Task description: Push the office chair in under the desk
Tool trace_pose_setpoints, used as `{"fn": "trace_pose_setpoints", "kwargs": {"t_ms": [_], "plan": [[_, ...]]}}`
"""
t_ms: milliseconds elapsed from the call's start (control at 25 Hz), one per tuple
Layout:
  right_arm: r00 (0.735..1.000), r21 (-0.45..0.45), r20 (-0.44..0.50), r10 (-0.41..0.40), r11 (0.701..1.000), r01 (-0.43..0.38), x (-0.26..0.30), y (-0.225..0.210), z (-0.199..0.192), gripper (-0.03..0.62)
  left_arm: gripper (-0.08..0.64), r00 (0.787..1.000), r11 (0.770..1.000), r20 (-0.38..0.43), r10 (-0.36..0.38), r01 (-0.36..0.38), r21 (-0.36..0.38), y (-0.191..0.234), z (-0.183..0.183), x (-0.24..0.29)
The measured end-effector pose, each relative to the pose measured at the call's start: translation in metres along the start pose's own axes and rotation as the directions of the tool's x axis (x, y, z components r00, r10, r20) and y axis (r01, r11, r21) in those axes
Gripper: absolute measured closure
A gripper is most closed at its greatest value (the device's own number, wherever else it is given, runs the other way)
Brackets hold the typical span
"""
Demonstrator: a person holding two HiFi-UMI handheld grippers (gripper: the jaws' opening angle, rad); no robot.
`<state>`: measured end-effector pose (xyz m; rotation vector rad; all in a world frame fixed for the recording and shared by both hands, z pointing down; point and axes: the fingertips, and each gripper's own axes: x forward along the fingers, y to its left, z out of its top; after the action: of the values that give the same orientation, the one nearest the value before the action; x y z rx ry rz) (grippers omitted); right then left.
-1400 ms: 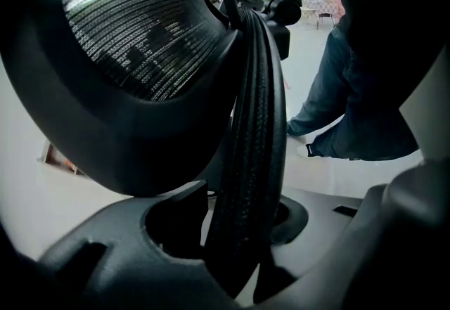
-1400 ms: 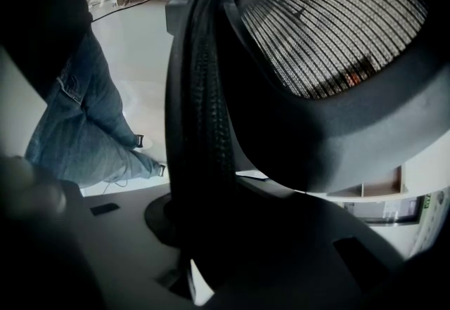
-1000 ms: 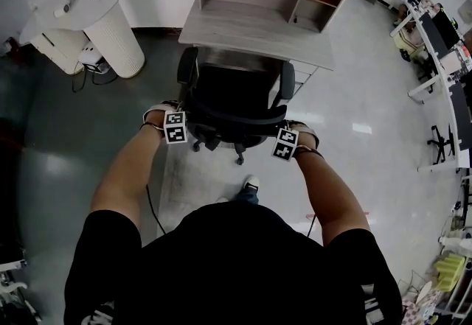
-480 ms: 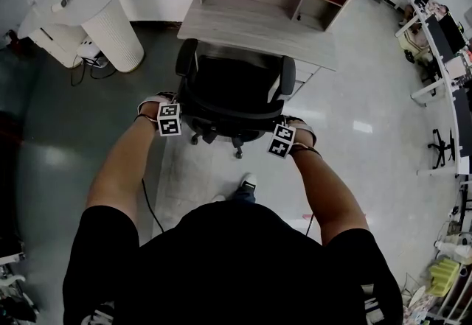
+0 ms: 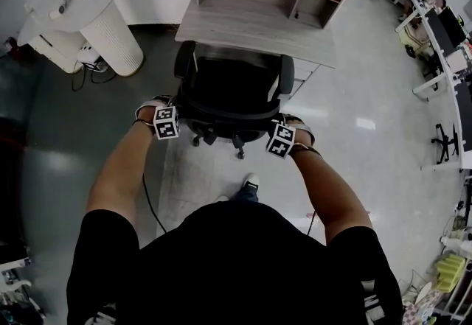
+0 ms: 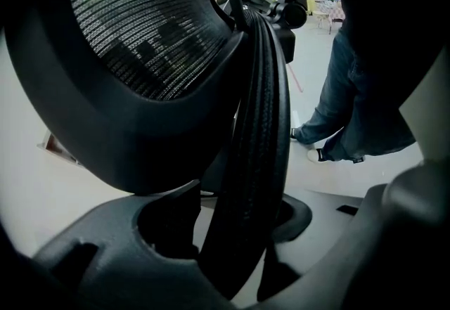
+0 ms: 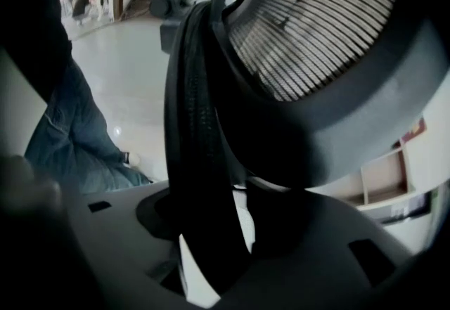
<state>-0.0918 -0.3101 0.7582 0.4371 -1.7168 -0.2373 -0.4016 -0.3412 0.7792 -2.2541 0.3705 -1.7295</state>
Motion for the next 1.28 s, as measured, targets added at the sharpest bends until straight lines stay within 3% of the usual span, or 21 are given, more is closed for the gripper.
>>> {"fn": "trace_pose_setpoints", "kwargs": {"t_ms": [80,160,320,520,720,800,920,1080,1160,1280], "plan": [[0.998,0.083,0.06,0.025,0.996,-0.03,-0.004,0.001,0.001,0.33,0.313,1.0,0.999,0.019,-0.025,0.026,-0.045,-0.004,0.001,-0.003],[0.994,0.136,0.106,0.007,0.991,-0.021,-0.014,-0.004,-0.01,0.324,0.238,0.998,0.994,0.054,-0.016,0.021,-0.103,-0.003,0.002,-0.007],[0.991,0.222,0.12,-0.059,0.974,0.031,-0.04,-0.017,-0.06,0.324,0.224,0.994,0.978,0.103,0.047,-0.025,-0.206,0.007,-0.007,-0.026],[0.985,0.433,0.096,-0.147,0.897,0.092,-0.075,-0.022,-0.119,0.326,0.224,0.988,0.94,0.123,0.092,-0.045,-0.339,0.007,-0.04,-0.058],[0.945,0.492,0.095,-0.313,0.84,0.229,-0.117,-0.03,-0.118,0.465,0.225,0.962,0.881,0.178,0.206,-0.104,-0.461,0.018,-0.066,-0.098],[0.923,0.525,0.111,-0.37,0.81,0.261,-0.135,-0.032,-0.109,0.497,0.233,0.941,0.851,0.194,0.278,-0.147,-0.505,0.027,-0.072,-0.116],[0.885,0.63,0.134,-0.446,0.728,0.271,-0.162,-0.036,-0.094,0.546,0.359,0.898,0.81,0.22,0.382,-0.21,-0.548,0.039,-0.065,-0.146],[0.835,0.755,0.177,-0.522,0.616,0.225,-0.2,-0.04,-0.069,0.571,0.453,0.807,0.734,0.28,0.52,-0.254,-0.63,0.049,-0.046,-0.18],[0.814,0.783,0.195,-0.547,0.587,0.207,-0.217,-0.041,-0.056,0.575,0.509,0.765,0.696,0.319,0.559,-0.224,-0.682,0.05,-0.028,-0.198],[0.777,0.801,0.239,-0.582,0.57,0.181,-0.243,-0.044,-0.04,0.58,0.538,0.704,0.68,0.389,0.594,-0.181,-0.711,0.049,0.001,-0.22]]}}
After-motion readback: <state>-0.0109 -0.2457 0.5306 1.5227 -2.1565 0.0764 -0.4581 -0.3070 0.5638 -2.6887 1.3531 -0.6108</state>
